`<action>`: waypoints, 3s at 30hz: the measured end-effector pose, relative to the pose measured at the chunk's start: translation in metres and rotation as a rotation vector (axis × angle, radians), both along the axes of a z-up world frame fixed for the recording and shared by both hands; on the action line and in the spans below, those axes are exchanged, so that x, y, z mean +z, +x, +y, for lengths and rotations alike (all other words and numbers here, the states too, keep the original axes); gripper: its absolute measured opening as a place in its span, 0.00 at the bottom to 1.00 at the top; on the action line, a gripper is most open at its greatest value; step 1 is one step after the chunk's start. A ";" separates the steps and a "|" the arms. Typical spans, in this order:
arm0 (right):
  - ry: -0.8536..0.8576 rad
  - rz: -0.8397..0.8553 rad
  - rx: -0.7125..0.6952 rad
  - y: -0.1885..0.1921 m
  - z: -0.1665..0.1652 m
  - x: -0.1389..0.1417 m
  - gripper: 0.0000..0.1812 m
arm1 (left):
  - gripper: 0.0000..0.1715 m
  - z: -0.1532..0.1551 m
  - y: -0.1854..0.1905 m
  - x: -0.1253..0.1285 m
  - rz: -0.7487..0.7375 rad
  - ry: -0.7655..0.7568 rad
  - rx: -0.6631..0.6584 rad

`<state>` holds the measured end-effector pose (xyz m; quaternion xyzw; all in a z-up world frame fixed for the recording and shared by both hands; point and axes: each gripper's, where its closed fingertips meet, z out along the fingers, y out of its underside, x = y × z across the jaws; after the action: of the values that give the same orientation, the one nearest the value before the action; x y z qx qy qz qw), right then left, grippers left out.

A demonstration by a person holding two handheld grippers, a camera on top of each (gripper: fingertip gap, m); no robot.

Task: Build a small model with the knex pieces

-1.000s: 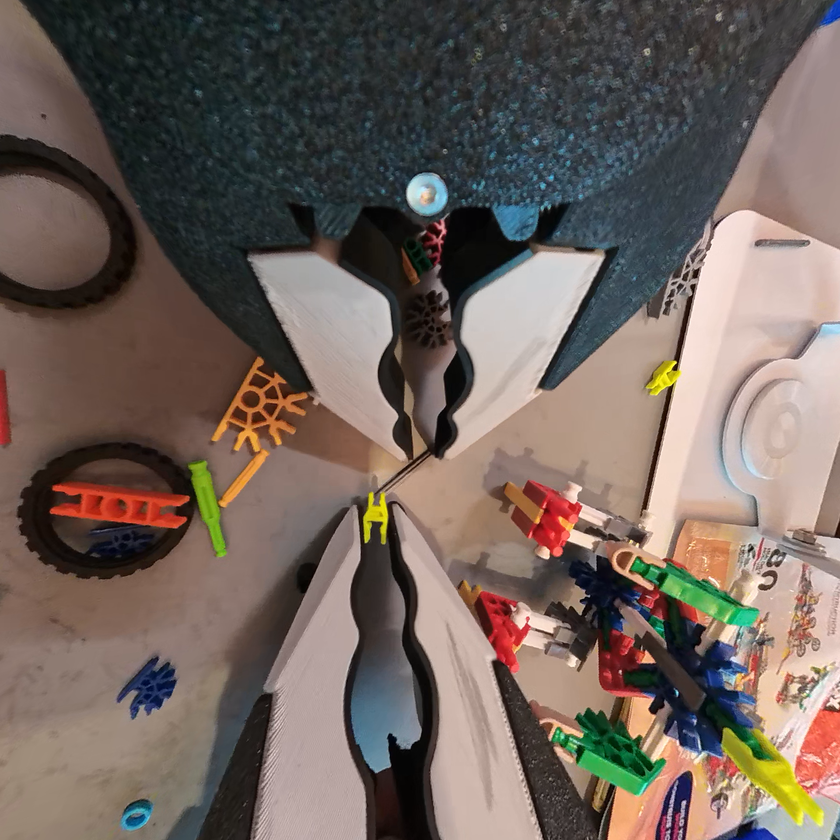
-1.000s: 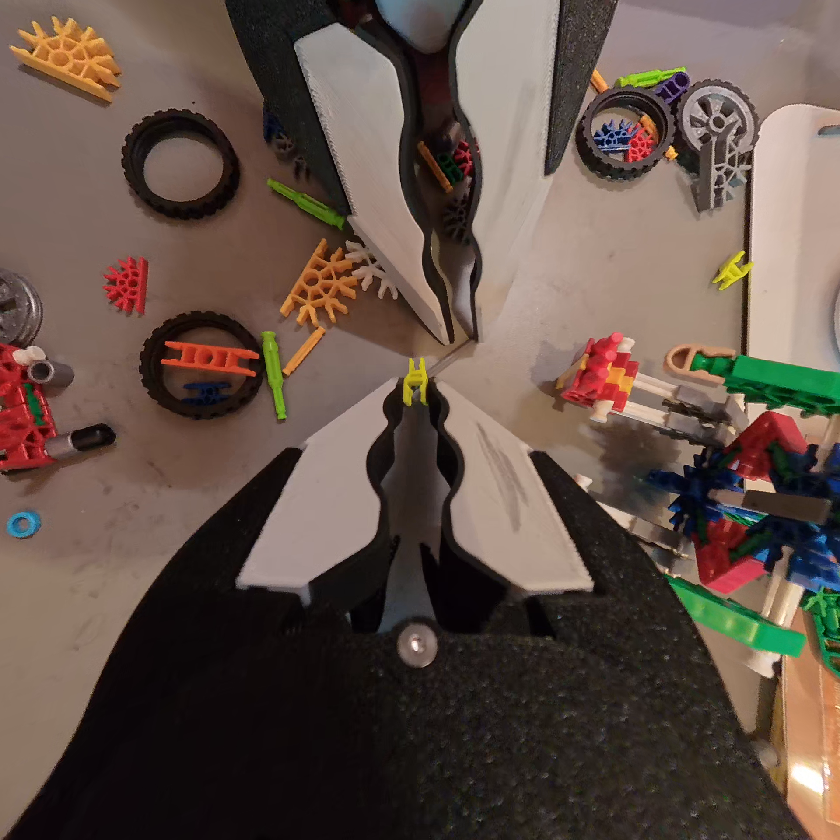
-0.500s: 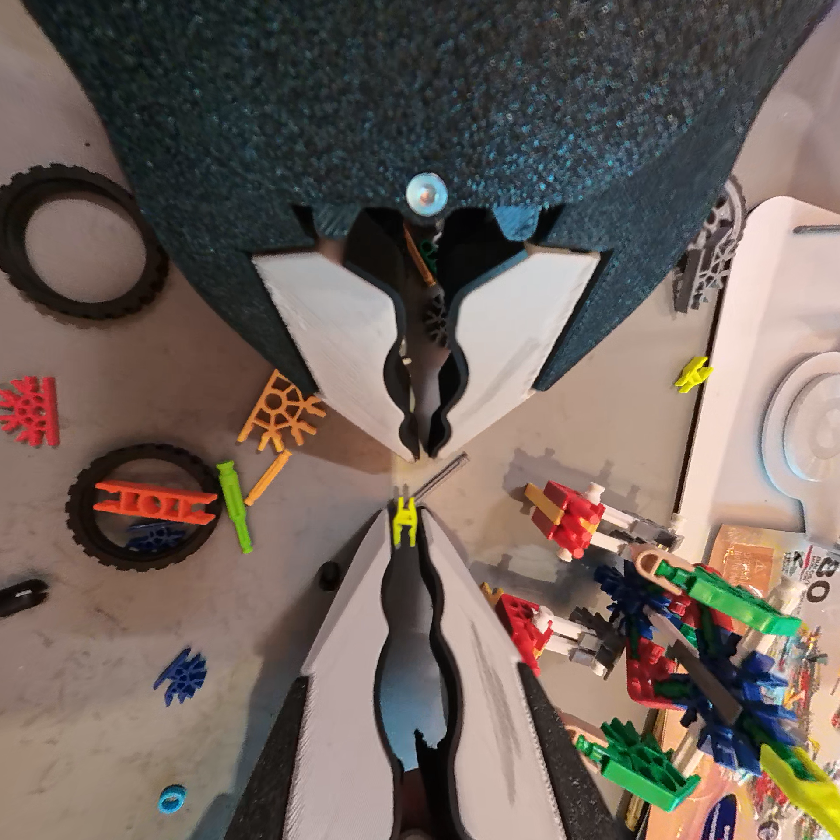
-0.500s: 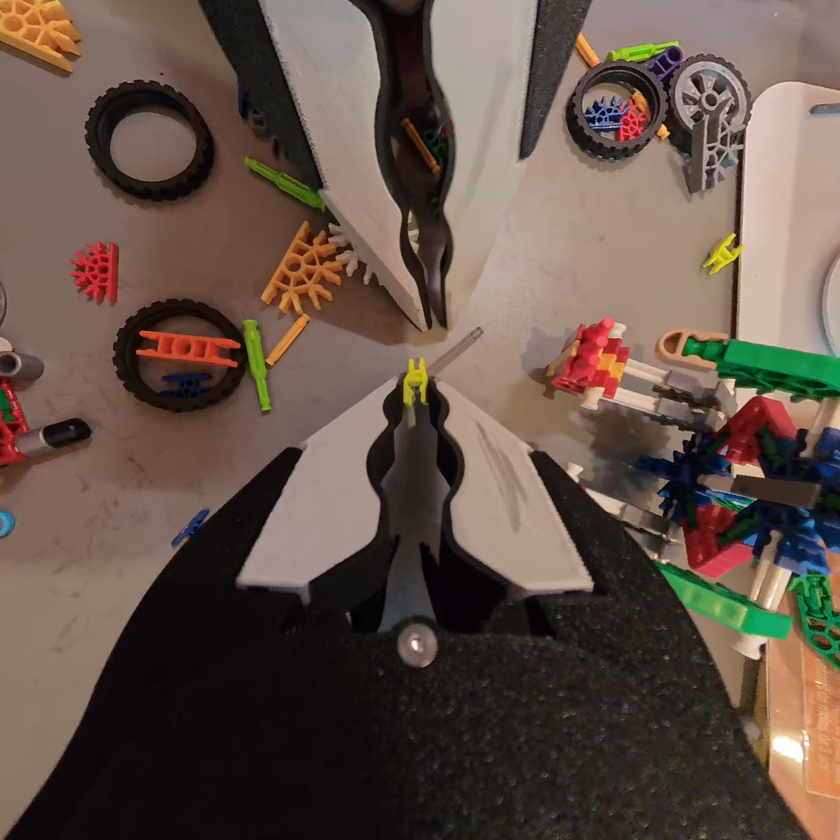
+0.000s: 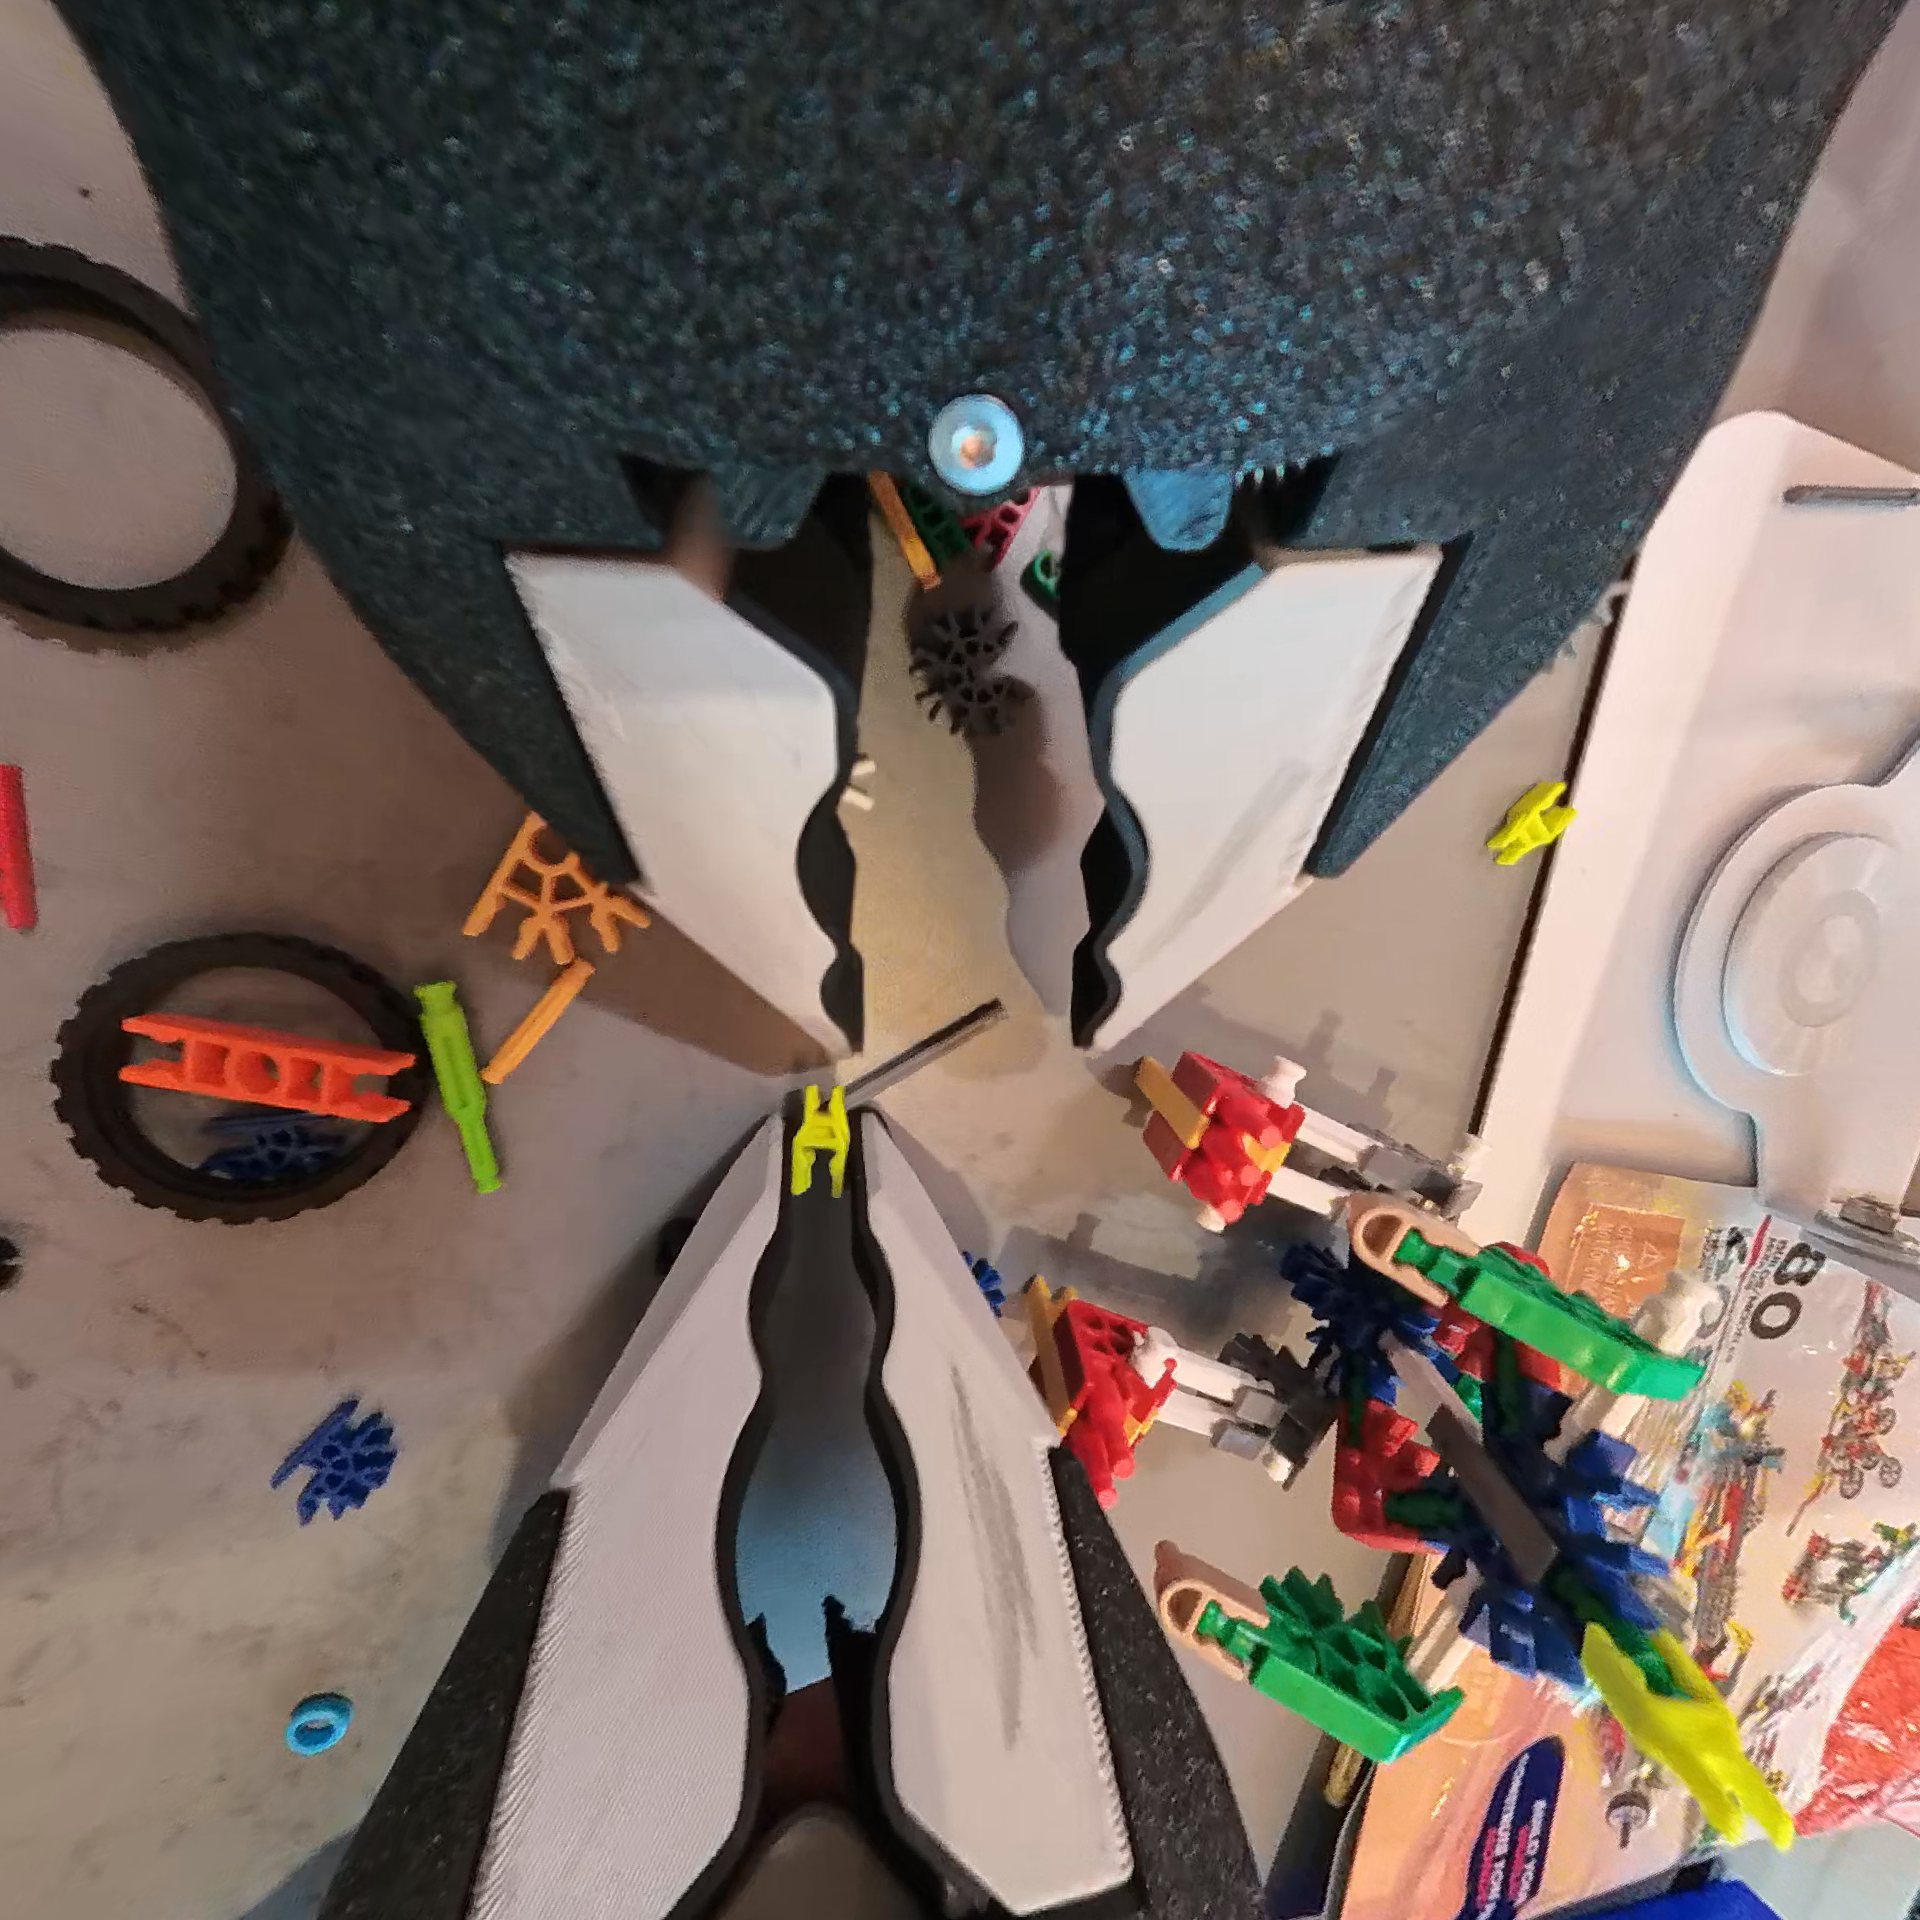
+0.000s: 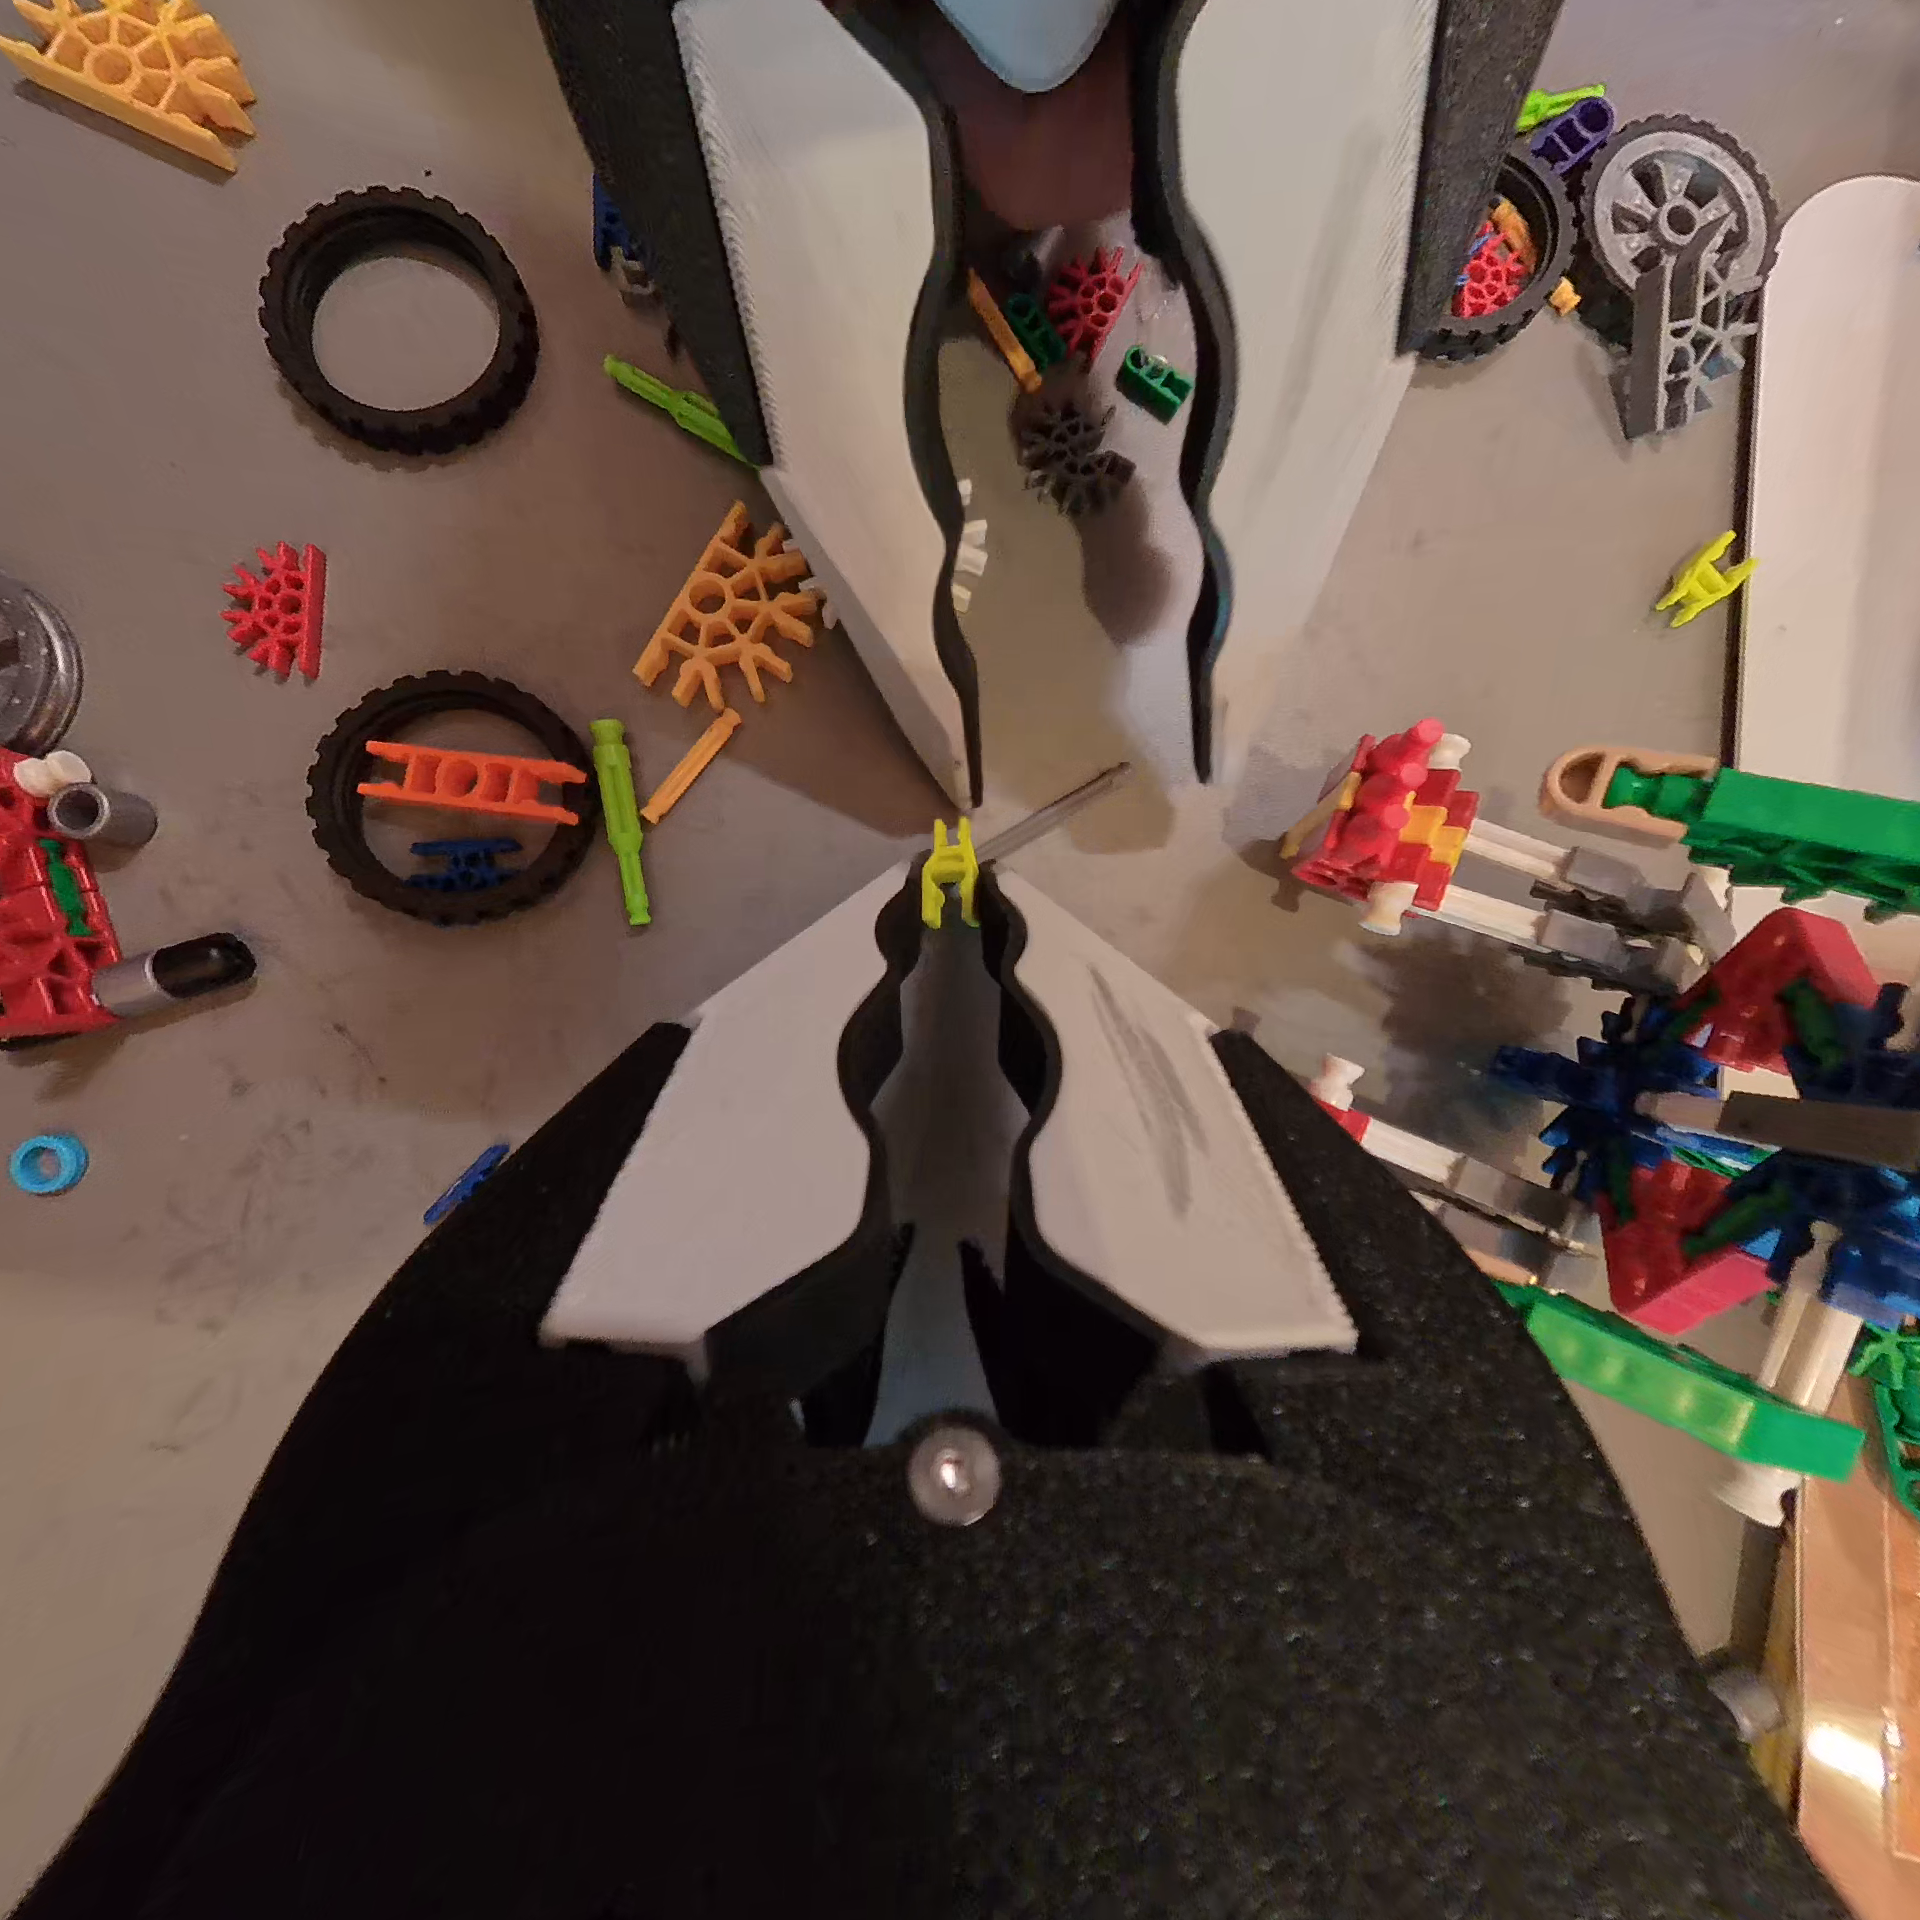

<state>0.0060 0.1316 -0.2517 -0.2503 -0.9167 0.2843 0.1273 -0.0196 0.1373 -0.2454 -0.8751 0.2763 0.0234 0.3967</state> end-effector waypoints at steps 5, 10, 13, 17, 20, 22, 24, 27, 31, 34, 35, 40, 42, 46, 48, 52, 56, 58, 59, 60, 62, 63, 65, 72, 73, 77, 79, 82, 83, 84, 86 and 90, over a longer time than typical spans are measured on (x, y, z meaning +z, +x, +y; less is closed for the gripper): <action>-0.005 -0.002 -0.002 0.000 0.000 0.000 0.05 | 0.20 -0.001 0.004 -0.001 -0.035 -0.024 -0.018; -0.005 -0.003 -0.004 0.000 0.000 0.000 0.05 | 0.10 -0.007 0.011 -0.005 -0.128 -0.091 -0.010; -0.001 -0.002 -0.005 -0.001 0.000 0.000 0.05 | 0.10 -0.011 0.007 -0.005 -0.103 -0.117 0.012; 0.004 0.001 -0.008 -0.001 0.000 0.000 0.05 | 0.09 -0.018 -0.001 -0.005 -0.061 -0.148 0.049; 0.005 0.004 -0.013 -0.002 0.001 0.000 0.05 | 0.03 -0.019 -0.004 -0.006 -0.044 -0.153 0.059; 0.006 0.009 -0.021 -0.003 0.002 0.000 0.05 | 0.01 -0.019 -0.002 -0.006 -0.027 -0.149 0.048; 0.007 0.011 -0.027 -0.004 0.003 0.000 0.05 | 0.00 -0.019 -0.002 -0.006 -0.015 -0.148 0.050; 0.013 0.020 -0.036 -0.006 0.004 0.000 0.05 | 0.00 -0.020 0.000 -0.006 -0.022 -0.151 0.049; 0.015 0.027 -0.043 -0.008 0.004 0.000 0.05 | 0.00 -0.022 0.005 -0.006 -0.027 -0.159 0.035; 0.016 0.032 -0.045 -0.008 0.004 0.000 0.05 | 0.00 -0.023 0.011 -0.006 -0.047 -0.162 0.023; 0.017 0.033 -0.044 -0.008 0.004 0.000 0.05 | 0.00 -0.023 0.011 -0.006 -0.040 -0.162 0.023; 0.025 0.038 -0.044 -0.009 0.004 0.000 0.05 | 0.00 -0.022 0.010 -0.006 -0.021 -0.161 0.044; 0.025 0.039 -0.043 -0.008 0.004 0.001 0.05 | 0.00 -0.021 0.010 -0.006 -0.031 -0.161 0.068; 0.024 0.058 -0.041 -0.008 0.003 0.005 0.05 | 0.00 -0.020 0.007 -0.006 -0.030 -0.157 0.101; 0.027 0.061 -0.041 -0.008 0.003 0.005 0.05 | 0.00 -0.019 0.003 -0.006 -0.023 -0.153 0.124; 0.052 0.060 -0.038 -0.007 0.004 0.001 0.05 | 0.00 -0.018 0.004 -0.006 -0.033 -0.150 0.137; 0.055 0.061 -0.033 -0.006 0.003 0.001 0.06 | 0.00 -0.018 0.004 -0.006 -0.027 -0.150 0.141; 0.055 0.064 -0.029 -0.006 0.002 0.001 0.06 | 0.00 -0.018 0.004 -0.006 -0.023 -0.149 0.142; 0.054 0.063 -0.026 -0.006 0.001 0.001 0.06 | 0.00 -0.017 0.004 -0.006 -0.023 -0.148 0.143; 0.050 0.062 -0.022 -0.005 0.001 0.001 0.06 | 0.00 -0.017 0.004 -0.006 -0.023 -0.147 0.144; 0.037 0.059 -0.022 -0.005 0.000 0.002 0.07 | 0.00 -0.017 0.004 -0.006 -0.025 -0.147 0.145; 0.026 0.057 -0.022 -0.005 -0.001 0.004 0.07 | 0.00 -0.017 0.004 -0.006 -0.025 -0.148 0.146; 0.006 0.055 -0.024 -0.005 -0.001 0.007 0.07 | 0.00 -0.017 0.004 -0.006 -0.023 -0.147 0.145; 0.005 0.040 -0.010 -0.001 -0.003 0.004 0.07 | 0.00 -0.018 0.004 -0.006 -0.018 -0.154 0.142; 0.007 0.040 -0.008 -0.001 -0.003 0.004 0.07 | 0.00 -0.018 0.004 -0.006 -0.017 -0.154 0.142; 0.014 0.038 -0.005 0.000 -0.003 0.003 0.06 | 0.00 -0.019 0.004 -0.006 -0.012 -0.156 0.143; 0.018 0.041 -0.008 -0.001 -0.003 0.003 0.06 | 0.00 -0.019 0.004 -0.006 -0.010 -0.158 0.145; 0.025 0.046 -0.014 -0.002 -0.001 0.003 0.05 | 0.00 -0.020 0.005 -0.006 -0.004 -0.160 0.146; 0.027 0.046 -0.016 -0.003 0.000 0.003 0.05 | 0.00 -0.020 0.005 -0.007 0.000 -0.161 0.146; 0.028 0.048 -0.019 -0.003 0.000 0.003 0.05 | 0.00 -0.020 0.006 -0.007 0.003 -0.162 0.144; 0.031 0.050 -0.025 -0.004 0.001 0.003 0.05 | 0.00 -0.021 0.008 -0.007 0.001 -0.166 0.138; 0.036 0.052 -0.029 -0.005 0.002 0.003 0.05 | 0.00 -0.022 0.014 -0.007 -0.001 -0.161 0.116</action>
<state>0.0013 0.1335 -0.2490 -0.2537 -0.9143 0.2723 0.1599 -0.0054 0.1150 -0.2520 -0.9187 0.2259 0.0235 0.3231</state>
